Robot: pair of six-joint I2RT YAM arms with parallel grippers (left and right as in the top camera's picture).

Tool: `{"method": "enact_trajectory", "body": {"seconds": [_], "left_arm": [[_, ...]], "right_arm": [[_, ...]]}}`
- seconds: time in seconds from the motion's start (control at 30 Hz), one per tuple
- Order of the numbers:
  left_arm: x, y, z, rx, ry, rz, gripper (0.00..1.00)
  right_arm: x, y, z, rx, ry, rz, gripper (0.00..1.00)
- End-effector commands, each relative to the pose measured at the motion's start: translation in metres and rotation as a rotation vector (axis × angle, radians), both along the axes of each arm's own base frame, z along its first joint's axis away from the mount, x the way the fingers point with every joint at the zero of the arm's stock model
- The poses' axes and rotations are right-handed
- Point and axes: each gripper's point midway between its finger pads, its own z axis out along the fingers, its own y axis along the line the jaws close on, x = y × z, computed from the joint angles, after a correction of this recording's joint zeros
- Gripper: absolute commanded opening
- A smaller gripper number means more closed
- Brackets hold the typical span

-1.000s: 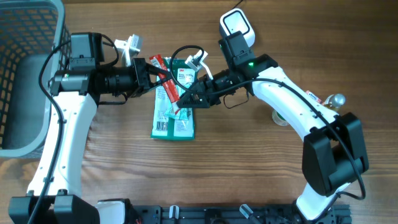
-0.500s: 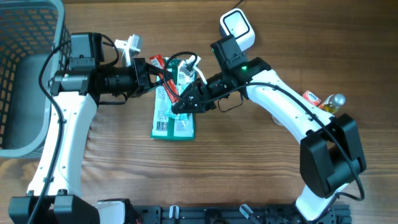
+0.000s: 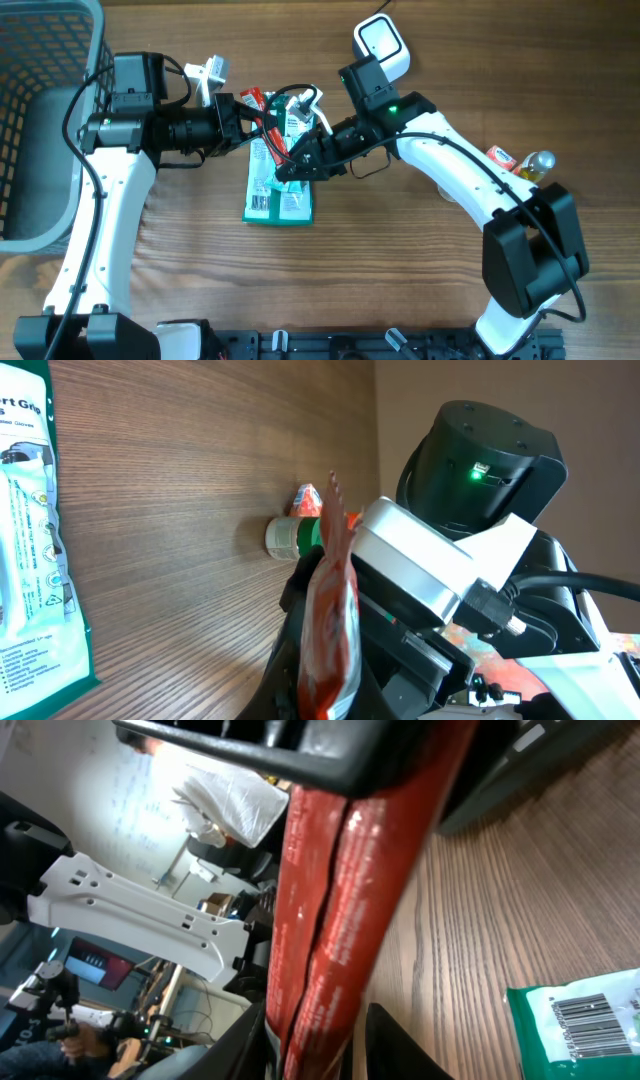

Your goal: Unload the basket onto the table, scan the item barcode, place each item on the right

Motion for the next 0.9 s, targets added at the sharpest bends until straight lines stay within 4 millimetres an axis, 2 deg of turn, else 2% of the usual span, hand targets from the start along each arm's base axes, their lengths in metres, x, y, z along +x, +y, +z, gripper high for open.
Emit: {"method": "enact_trajectory", "body": {"seconds": [0.0,0.4,0.47,0.53,0.6,0.87], "left_arm": [[0.0,0.0,-0.002,-0.022,0.018,-0.005,0.04],[0.0,0.0,-0.002,-0.021,0.018,-0.005,0.04],[0.0,0.0,-0.002,-0.021,0.017,-0.005,0.04],[0.0,0.0,-0.002,-0.021,0.017,-0.004,0.04],[0.001,0.001,-0.004,-0.011,0.017,0.001,0.04],[0.01,0.013,-0.019,0.101,0.017,0.066,0.04]], "right_arm": [[0.005,-0.007,0.011,0.016,-0.04,-0.022,0.32],[0.008,-0.01,0.011,0.011,-0.028,-0.034,0.31],[0.008,-0.01,0.011,0.011,-0.027,-0.034,0.25],[0.008,-0.01,0.011,0.011,-0.027,-0.034,0.13],[0.008,-0.01,0.011,0.011,-0.027,-0.034,0.06],[0.009,-0.01,0.01,0.003,-0.031,-0.039,0.04]]}}
